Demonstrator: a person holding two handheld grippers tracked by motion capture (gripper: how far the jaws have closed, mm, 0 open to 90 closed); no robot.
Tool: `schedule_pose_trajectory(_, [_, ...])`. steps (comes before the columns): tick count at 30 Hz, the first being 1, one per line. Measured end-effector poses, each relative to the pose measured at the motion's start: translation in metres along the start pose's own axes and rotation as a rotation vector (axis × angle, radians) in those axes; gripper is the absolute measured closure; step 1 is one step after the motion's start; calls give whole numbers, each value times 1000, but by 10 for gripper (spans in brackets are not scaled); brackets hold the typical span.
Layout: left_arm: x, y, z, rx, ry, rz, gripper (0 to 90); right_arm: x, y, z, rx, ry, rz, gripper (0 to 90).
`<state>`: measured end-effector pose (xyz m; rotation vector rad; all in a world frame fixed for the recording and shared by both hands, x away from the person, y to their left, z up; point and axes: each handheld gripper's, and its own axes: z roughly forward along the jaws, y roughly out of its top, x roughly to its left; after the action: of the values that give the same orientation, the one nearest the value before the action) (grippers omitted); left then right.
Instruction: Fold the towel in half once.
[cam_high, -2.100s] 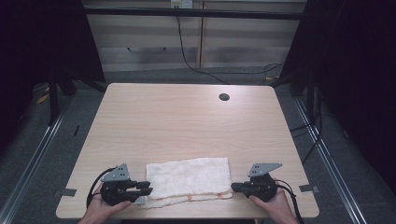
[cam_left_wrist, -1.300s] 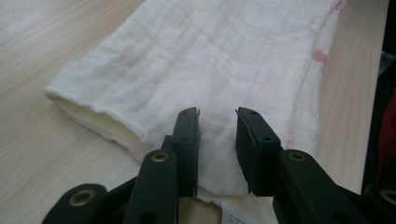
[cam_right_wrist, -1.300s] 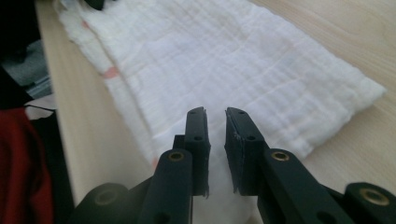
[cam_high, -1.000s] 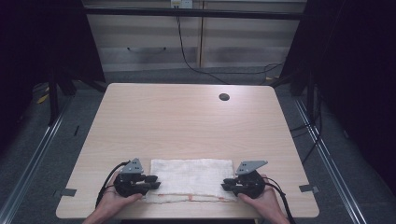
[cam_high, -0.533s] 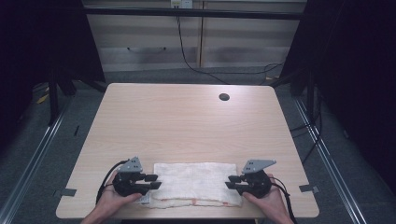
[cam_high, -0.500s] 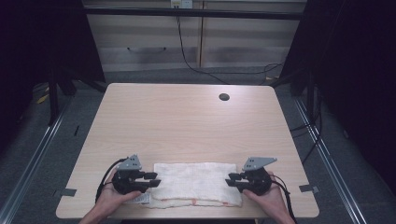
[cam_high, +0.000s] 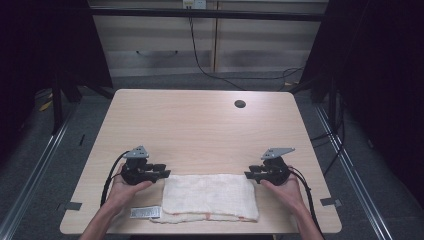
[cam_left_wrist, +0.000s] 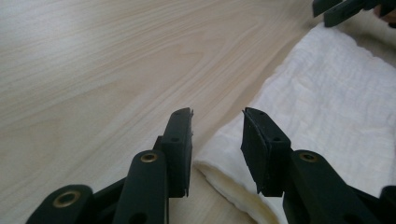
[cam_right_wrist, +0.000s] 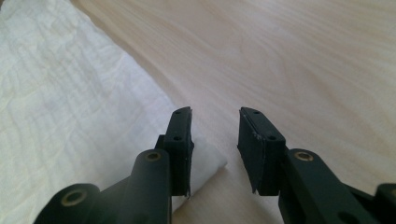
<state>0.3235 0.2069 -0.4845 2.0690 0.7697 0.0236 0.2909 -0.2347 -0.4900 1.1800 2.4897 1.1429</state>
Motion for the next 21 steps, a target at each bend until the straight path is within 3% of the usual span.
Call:
schedule_pose_trajectory(5, [3,-3,6,26,2,-6,622,1,-3,3,14,28,0,639])
schedule_pose_trajectory(8, [4,-4,11,48,7,1,616,4,-4,7,44,21,-23,655])
schedule_pose_trajectory(16, [7,-8,16,63,6,-16,558,6,-5,8,56,24,-47,834])
schedule_pose_trajectory(21, [9,-9,19,66,-12,-7,555,3,-6,8,55,49,-11,858])
